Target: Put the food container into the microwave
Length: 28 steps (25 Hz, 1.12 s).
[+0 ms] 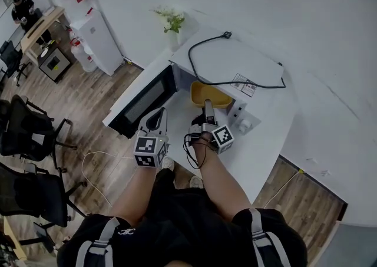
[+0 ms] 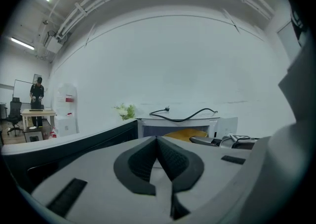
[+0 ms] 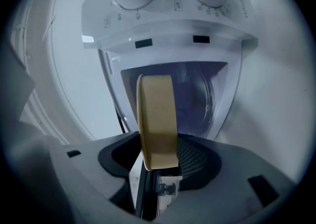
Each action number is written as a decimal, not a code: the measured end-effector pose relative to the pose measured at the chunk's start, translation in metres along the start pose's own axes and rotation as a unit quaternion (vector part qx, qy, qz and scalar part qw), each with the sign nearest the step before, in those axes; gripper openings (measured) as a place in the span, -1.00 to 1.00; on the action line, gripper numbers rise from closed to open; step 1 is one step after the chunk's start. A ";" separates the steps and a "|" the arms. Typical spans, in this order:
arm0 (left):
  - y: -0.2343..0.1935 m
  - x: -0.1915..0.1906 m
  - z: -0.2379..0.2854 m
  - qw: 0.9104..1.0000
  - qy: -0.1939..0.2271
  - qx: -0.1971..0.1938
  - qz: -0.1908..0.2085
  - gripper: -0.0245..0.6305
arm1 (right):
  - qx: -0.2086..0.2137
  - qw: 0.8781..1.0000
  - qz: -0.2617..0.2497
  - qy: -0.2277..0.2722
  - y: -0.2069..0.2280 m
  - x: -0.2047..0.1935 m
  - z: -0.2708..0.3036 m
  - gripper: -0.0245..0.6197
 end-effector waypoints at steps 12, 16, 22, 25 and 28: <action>-0.029 0.024 0.078 0.991 -0.006 -0.124 0.050 -0.93 | -0.045 0.992 0.002 0.119 0.037 0.044 0.056 -0.20; -0.043 0.026 0.092 0.989 -0.006 -0.142 0.048 -0.93 | -0.059 0.989 0.001 0.134 0.048 0.053 0.072 -0.20; -0.054 0.025 0.108 0.985 -0.010 -0.165 0.050 -0.93 | -0.077 0.985 0.011 0.157 0.063 0.066 0.087 -0.20; -0.052 0.024 0.114 0.982 -0.014 -0.178 0.056 -0.93 | -0.084 0.983 0.018 0.163 0.067 0.072 0.092 -0.19; -0.050 0.026 0.120 0.981 -0.014 -0.186 0.061 -0.93 | -0.102 0.982 0.018 0.160 0.068 0.074 0.097 -0.22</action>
Point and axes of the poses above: the fingertips, and each gripper's own axes: z forward along the fingers, y to its right, x out of its top, the point moved 3 cm from there along -z, backward along the fingers, and after that the axes turned 15 degrees about -y, right-handed, at the moved point
